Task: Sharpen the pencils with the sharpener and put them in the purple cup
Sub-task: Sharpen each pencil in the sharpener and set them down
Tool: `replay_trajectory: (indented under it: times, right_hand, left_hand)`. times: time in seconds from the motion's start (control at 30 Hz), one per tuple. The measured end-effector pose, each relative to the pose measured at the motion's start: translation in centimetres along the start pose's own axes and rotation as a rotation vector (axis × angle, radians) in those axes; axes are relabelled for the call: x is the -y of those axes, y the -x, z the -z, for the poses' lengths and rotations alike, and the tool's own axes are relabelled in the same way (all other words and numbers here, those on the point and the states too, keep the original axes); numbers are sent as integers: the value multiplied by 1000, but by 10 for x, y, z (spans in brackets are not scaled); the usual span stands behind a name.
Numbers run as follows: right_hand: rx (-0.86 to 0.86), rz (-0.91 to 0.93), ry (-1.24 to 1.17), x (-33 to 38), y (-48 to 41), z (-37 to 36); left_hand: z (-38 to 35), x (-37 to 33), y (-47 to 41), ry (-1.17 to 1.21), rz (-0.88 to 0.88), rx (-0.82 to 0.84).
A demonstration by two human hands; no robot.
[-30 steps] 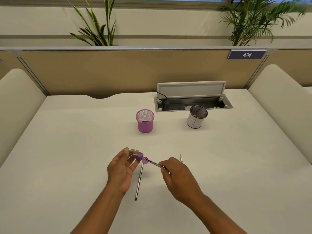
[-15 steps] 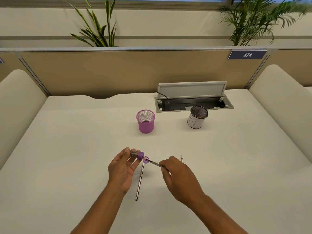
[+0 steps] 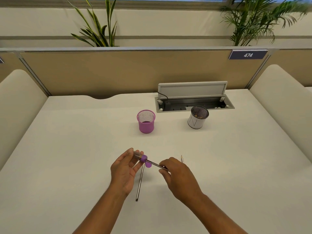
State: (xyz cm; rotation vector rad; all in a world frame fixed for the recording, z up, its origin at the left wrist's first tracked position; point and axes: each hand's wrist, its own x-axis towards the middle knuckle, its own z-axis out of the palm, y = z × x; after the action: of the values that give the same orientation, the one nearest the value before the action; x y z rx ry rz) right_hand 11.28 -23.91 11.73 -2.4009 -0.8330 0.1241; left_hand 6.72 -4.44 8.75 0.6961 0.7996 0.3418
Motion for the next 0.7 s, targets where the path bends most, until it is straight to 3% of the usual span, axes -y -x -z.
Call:
replay_trajectory:
  times: [0.27,0.33,0.37,0.47,0.53,0.6,0.7]
  right_hand:
    - [-112,106,307,0,2,-11]
    - [-51,38,250,4,0,-10]
    - [15,-73,104,7,-2,-8]
    - [280,-599,-711,14,-5,-1]
    - [325,-748,-948,14,-3,-2]
    - [274,-703,-825,15,-2,-3]
    - [79,-432,-366,11,0,-9]
  left_hand:
    - [-9,3,9,-4,-30,3]
    - [-8,3,10,-2,-33,8]
    - [-7,1,10,-3,-32,16]
    - [-5,-1,9,-34,-15,39]
    - [-5,-1,10,-46,1,55]
    - [-7,-1,10,-56,3,60]
    - [-12,-1,10,-58,-12,33]
